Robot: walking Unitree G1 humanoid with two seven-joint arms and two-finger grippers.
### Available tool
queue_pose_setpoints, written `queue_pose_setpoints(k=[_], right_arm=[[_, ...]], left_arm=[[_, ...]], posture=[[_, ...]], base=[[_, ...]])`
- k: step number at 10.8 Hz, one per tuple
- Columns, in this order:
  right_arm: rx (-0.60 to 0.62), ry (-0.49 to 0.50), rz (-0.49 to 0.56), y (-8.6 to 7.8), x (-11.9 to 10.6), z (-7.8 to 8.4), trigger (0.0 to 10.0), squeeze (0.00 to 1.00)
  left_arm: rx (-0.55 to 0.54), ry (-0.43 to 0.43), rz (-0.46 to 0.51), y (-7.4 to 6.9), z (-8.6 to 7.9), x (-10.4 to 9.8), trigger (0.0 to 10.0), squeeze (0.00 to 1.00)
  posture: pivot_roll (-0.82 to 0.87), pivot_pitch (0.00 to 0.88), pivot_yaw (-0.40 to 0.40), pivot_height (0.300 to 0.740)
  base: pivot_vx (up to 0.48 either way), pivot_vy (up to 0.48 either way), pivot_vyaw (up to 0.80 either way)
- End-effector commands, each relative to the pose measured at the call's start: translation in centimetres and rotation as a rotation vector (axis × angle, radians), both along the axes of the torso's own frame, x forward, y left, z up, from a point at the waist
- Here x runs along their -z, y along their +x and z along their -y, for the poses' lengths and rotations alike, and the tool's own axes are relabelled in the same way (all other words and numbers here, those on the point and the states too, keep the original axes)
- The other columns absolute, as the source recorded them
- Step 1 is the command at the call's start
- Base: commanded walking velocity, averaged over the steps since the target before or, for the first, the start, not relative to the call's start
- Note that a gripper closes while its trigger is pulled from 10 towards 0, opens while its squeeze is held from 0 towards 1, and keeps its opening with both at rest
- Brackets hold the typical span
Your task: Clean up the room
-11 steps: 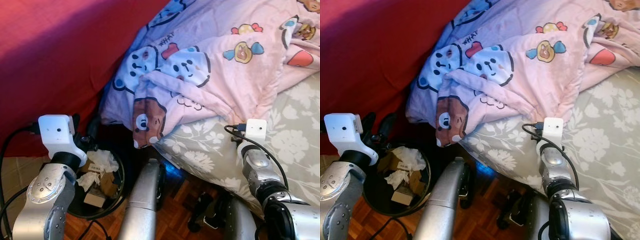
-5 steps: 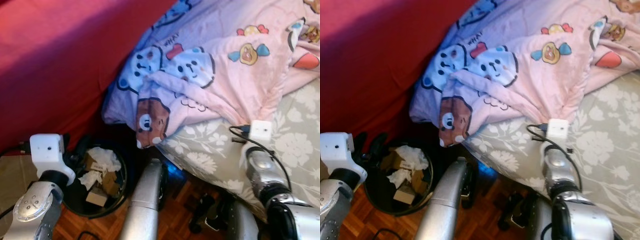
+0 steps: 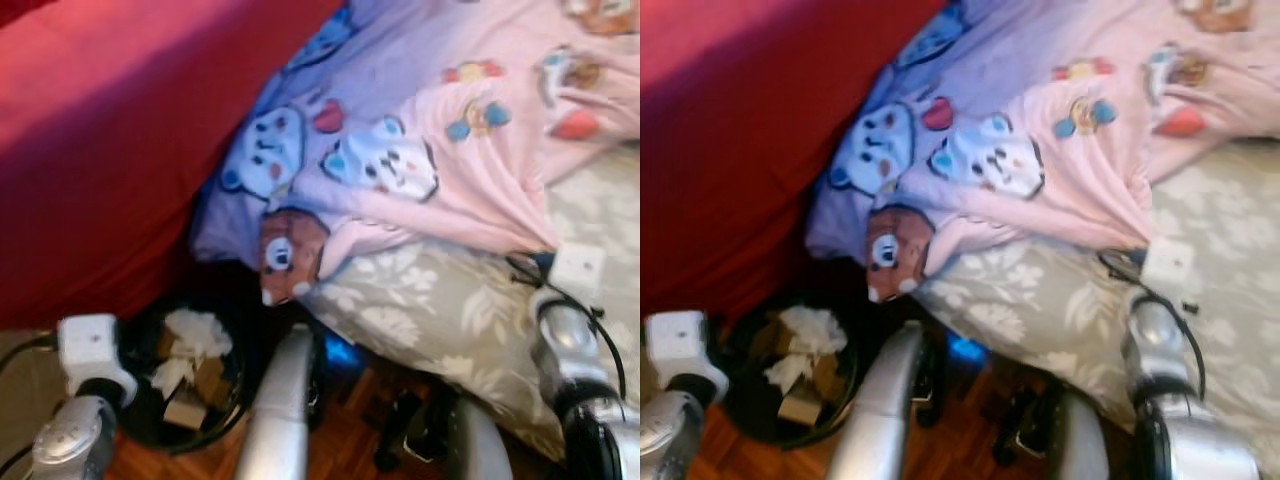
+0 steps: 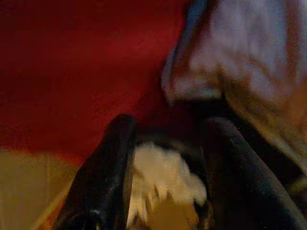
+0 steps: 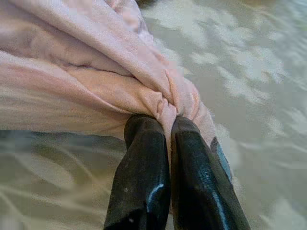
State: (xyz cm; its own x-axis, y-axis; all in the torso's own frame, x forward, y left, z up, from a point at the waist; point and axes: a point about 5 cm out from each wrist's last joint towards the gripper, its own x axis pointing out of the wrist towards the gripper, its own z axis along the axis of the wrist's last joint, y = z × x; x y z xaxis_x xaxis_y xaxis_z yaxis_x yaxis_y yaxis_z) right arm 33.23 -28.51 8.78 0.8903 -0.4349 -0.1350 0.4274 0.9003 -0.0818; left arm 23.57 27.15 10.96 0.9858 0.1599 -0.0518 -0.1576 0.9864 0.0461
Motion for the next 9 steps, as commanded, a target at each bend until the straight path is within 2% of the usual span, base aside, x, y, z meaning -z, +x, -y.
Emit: queue_pose_setpoints(k=[1, 2, 3, 4, 5, 6, 7, 9], right_arm=[[0.03, 0.023, -0.018, -1.2, 1.2, 0.7, 0.0, 0.0], [0.008, 0.022, 0.028, -2.4, 2.0, 0.8, 0.0, 0.0], [0.011, 0.015, 0.047, -3.2, 2.5, 0.9, 0.0, 0.0], [0.033, -0.002, 0.055, -4.1, 2.9, 1.3, 0.0, 0.0], [0.069, -0.041, 0.063, -5.2, 3.0, 2.3, 0.0, 0.0], [0.173, -0.063, 0.049, -7.4, 3.7, 4.0, 0.0, 0.0], [0.241, -0.073, -0.017, -9.7, 5.2, 4.8, 0.0, 0.0], [0.393, 0.003, -0.182, -14.7, 9.2, 5.3, 0.0, 0.0]], left_arm=[[-0.041, 0.019, -0.006, -0.6, -0.8, 0.3, 10.0, 0.0], [0.006, 0.039, 0.136, 1.4, 0.3, -2.6, 10.0, 0.0], [0.037, 0.046, 0.227, 3.1, 1.1, -4.2, 10.0, 0.0], [0.061, 0.037, 0.277, 4.6, 2.0, -4.9, 10.0, 0.0], [0.088, 0.014, 0.271, 5.4, 2.8, -4.4, 10.0, 0.0], [0.107, -0.008, 0.229, 6.1, 3.4, -3.0, 10.0, 0.0], [0.12, -0.021, 0.196, 6.7, 4.0, -1.8, 10.0, 0.0], [0.129, -0.031, 0.164, 7.4, 4.4, -0.6, 10.0, 0.0]], posture=[[0.32, 0.361, 0.05, 0.627], [0.31, 0.292, 0.023, 0.627], [0.28, 0.253, 0.006, 0.627], [0.25, 0.211, -0.01, 0.627], [0.23, 0.193, -0.016, 0.627], [0.17, 0.156, -0.025, 0.627], [0.15, 0.132, -0.028, 0.627], [0.12, 0.104, -0.031, 0.627]], base=[[0.0, 0.0, 0.0], [0.0, 0.0, 0.0], [0.0, 0.0, 0.0], [0.0, 0.0, 0.0], [0.0, 0.0, 0.0], [0.0, 0.0, 0.0], [0.0, 0.0, 0.0], [0.0, 0.0, 0.0]])
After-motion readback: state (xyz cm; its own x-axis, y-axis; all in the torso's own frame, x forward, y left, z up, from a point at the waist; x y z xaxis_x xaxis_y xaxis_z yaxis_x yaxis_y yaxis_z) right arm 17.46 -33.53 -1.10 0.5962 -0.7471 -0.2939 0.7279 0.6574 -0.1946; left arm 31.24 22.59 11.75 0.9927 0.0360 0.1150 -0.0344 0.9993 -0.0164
